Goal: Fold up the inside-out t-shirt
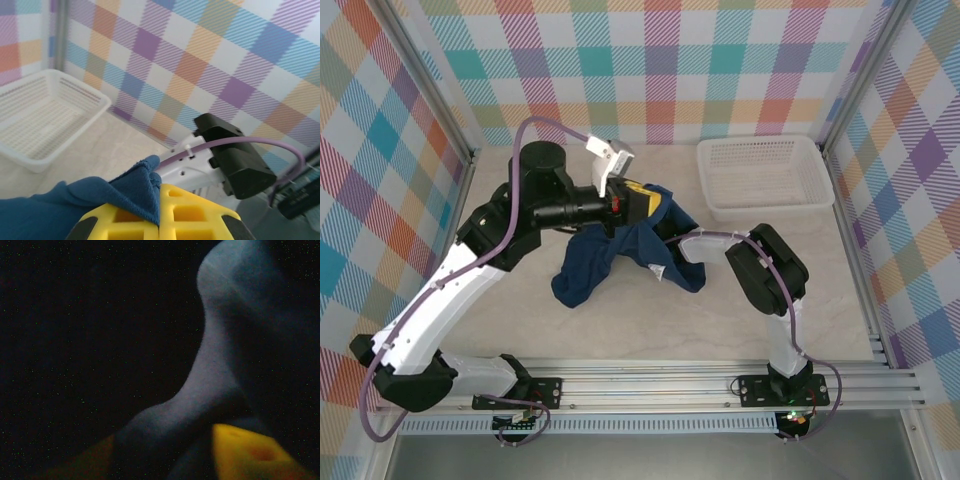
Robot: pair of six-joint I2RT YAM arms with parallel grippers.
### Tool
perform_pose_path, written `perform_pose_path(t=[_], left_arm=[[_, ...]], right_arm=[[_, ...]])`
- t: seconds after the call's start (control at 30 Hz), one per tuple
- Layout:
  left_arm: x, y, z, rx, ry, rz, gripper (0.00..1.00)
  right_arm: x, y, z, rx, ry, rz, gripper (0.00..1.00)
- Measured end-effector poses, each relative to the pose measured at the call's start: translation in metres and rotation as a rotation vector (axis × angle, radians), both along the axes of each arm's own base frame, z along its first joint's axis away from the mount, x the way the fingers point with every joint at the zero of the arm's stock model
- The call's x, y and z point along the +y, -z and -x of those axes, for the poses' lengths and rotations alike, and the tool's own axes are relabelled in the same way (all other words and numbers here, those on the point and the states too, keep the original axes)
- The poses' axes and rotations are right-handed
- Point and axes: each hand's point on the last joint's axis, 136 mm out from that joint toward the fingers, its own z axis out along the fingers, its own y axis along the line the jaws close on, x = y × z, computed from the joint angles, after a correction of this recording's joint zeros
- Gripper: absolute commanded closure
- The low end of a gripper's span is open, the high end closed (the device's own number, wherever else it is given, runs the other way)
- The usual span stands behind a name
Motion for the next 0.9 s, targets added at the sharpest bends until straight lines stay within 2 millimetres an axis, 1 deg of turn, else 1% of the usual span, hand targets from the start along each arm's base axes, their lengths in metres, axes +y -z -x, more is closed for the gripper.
perform_pose_path(t=[0.1, 0.13, 0.17, 0.33, 0.37, 0.47, 0.53, 0.63, 0.7, 0.77, 0.83, 0.9], left_arm=[[0.013, 0.008, -0.015, -0.018, -0.12, -0.029, 1.0], [0.017, 0.011, -0.023, -0.023, -0.169, -0.042, 1.0], [0.021, 0.013, -0.03, -0.028, -0.212, -0.054, 1.0], [0.052, 0.041, -0.079, -0.021, -0.468, -0.145, 1.0], [0.058, 0.047, -0.089, -0.012, -0.51, -0.161, 1.0], [0.084, 0.072, -0.129, 0.035, -0.662, -0.218, 1.0], [0.102, 0.096, -0.158, 0.084, -0.753, -0.265, 1.0], [0.122, 0.135, -0.19, 0.159, -0.844, -0.337, 1.0], [0.135, 0.159, -0.206, 0.206, -0.894, -0.38, 1.0], [0.149, 0.182, -0.217, 0.252, -0.935, -0.412, 1.0], [0.162, 0.199, -0.223, 0.293, -0.965, -0.43, 1.0], [0.173, 0.212, -0.223, 0.331, -0.982, -0.439, 1.0]], right_arm=[[0.0, 0.003, 0.004, 0.024, -0.009, -0.002, 0.91], [0.0, 0.004, 0.006, 0.03, -0.014, -0.003, 0.97], [-0.001, 0.004, 0.007, 0.032, -0.021, -0.002, 1.0], [-0.01, -0.005, 0.027, 0.066, -0.078, 0.01, 1.0], [-0.01, -0.01, 0.03, 0.067, -0.096, 0.004, 1.0], [-0.006, -0.031, 0.041, 0.058, -0.156, -0.035, 1.0], [-0.005, -0.049, 0.05, 0.047, -0.199, -0.067, 1.0], [-0.004, -0.071, 0.063, 0.029, -0.256, -0.106, 1.0], [-0.004, -0.083, 0.07, 0.015, -0.288, -0.125, 1.0], [-0.005, -0.091, 0.074, 0.001, -0.309, -0.137, 1.0], [-0.008, -0.096, 0.077, -0.01, -0.318, -0.138, 1.0], [-0.01, -0.099, 0.077, -0.018, -0.321, -0.139, 1.0]])
